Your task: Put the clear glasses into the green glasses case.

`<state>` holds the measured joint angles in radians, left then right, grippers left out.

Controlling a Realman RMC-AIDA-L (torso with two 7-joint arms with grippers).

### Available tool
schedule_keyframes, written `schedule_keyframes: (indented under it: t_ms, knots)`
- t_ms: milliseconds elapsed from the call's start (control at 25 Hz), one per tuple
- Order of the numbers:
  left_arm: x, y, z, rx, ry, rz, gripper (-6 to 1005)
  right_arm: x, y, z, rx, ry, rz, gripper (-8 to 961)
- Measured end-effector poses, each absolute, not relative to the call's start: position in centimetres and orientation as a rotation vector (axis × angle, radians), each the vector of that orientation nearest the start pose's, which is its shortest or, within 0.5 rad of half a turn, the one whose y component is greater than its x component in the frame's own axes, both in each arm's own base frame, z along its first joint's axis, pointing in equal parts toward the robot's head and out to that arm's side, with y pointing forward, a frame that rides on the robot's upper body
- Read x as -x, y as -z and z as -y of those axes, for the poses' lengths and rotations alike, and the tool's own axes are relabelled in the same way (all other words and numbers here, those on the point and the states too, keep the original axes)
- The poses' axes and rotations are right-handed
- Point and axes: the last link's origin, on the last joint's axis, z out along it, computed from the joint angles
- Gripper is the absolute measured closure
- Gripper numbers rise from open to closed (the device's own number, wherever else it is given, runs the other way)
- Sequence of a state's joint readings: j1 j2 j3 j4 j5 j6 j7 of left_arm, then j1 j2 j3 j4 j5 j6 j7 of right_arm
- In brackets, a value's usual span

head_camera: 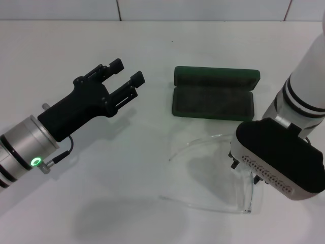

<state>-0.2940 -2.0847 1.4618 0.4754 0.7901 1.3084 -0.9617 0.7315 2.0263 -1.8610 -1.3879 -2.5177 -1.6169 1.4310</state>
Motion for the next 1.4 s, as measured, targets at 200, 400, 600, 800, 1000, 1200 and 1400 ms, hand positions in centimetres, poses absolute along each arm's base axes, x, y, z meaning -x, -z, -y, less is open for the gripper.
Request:
schedule_keyframes:
  t_ms: [200,400,600,800,1000,1200,1400]
  knots:
    - [26.3,3.8,-29.9,2.226,1.153,0.642,316,-13.1,5.8,-31.7,2.874,1.0,1.39,463]
    - [26.6,3.7,-30.1,2.192,1.157,0.671,316,-13.1,5.9,-31.9,2.866,0.989,1.38,675]
    - [27.2,3.8,-31.3,2.139,1.142,0.805,316,-13.1,5.3,-32.5,2.871,0.907,1.301,815]
    - [27.5,2.9,-31.7,2.09,1.198,0.897,316,-13.4,4.1,-32.7,2.897,0.768,1.18,841]
    - [27.6,2.2,-31.4,2.081,1.237,0.907,317,-14.0,2.3,-33.4,2.88,0.521,1.014,837]
    - [27.6,1.8,-31.4,2.068,1.269,0.935,317,-15.7,0.8,-33.3,2.821,0.197,0.875,834]
    - [27.6,1.5,-31.2,2.068,1.299,0.937,317,-18.3,2.0,-32.5,2.693,-0.091,0.826,831]
